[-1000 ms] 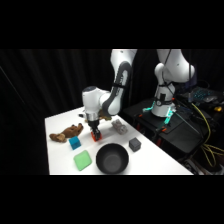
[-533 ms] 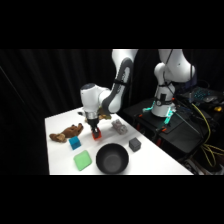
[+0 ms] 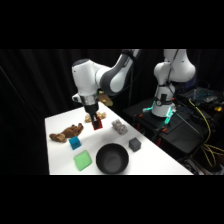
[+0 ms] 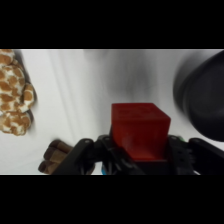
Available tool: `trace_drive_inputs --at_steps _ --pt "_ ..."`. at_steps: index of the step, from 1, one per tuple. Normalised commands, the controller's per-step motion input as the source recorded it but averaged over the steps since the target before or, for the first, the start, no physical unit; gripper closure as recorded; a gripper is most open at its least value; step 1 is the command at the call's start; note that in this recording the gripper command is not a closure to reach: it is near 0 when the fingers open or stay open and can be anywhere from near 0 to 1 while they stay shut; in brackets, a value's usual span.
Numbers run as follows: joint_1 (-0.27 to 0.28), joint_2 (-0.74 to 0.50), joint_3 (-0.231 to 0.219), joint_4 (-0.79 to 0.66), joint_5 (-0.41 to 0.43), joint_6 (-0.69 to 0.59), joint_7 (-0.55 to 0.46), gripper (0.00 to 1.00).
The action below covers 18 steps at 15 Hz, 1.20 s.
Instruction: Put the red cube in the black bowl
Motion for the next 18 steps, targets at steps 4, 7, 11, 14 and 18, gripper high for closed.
trace_drive_inputs --at_steps 4,7,11,14,18 --pt "0.062 -0.24 0.156 0.03 0.047 -0.25 0.16 1.0" --pt "0.117 -0.07 0.191 0.01 0.143 -0.05 0.11 1.0" --pt "0.117 0.05 0.143 0.0 0.107 0.12 0.03 1.0" --pt "0.022 0.19 0.059 0.03 0.088 0.34 -0.12 1.0" --pt "-0.092 0.29 0.051 0.07 0.191 0.45 -0.31 1.0"
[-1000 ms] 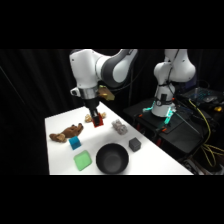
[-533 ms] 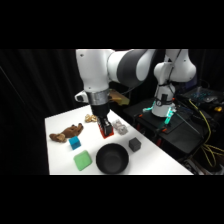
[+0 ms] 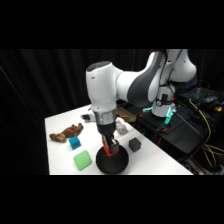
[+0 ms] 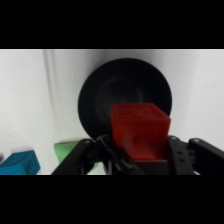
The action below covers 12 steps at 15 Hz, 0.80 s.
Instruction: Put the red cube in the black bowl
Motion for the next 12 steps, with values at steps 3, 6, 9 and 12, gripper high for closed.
trace_drive_inputs --at_steps 3,6,9,12 --pt "-0.142 0.18 0.093 0.09 0.209 0.25 -0.34 1.0" --pt "-0.156 0.03 0.133 0.06 0.239 0.05 -0.28 1.0" --pt "-0.09 -0.08 0.092 -0.02 0.172 -0.03 -0.15 0.0" --pt "-0.031 -0.18 0.039 -0.06 0.106 -0.16 -0.03 0.0"
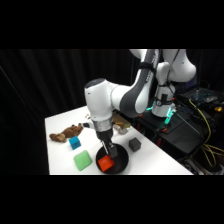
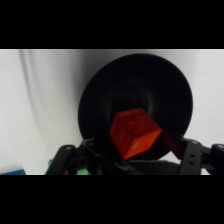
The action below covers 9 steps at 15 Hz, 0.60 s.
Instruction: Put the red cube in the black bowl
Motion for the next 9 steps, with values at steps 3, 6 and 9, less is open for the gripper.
trace_drive_inputs --at_steps 3,6,9 --pt "0.058 -0.4 -0.036 -0.11 -0.009 -0.27 0.13 0.0" --pt "0.108 -0.56 -0.089 -0.05 -0.091 -0.49 0.28 0.0" --pt "0.079 -0.51 -0.072 0.12 -0.1 -0.59 0.28 0.0"
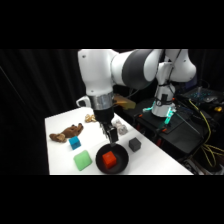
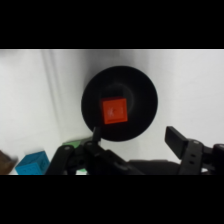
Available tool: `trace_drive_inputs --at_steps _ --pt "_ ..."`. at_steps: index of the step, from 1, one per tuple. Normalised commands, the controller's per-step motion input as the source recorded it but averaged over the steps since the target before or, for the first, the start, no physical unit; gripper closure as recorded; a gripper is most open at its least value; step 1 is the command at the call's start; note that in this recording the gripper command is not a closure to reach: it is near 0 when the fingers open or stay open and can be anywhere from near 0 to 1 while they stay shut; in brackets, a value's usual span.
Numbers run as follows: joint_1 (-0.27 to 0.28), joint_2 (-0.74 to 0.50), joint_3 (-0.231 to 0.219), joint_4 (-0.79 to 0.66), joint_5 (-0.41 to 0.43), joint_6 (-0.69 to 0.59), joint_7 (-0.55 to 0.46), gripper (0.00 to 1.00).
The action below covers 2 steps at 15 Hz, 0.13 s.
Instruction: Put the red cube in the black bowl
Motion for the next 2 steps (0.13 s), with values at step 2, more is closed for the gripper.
trace_drive_inputs --at_steps 2 --pt "0.065 -0.34 -0.067 0.26 -0.172 -0.57 0.28 0.0"
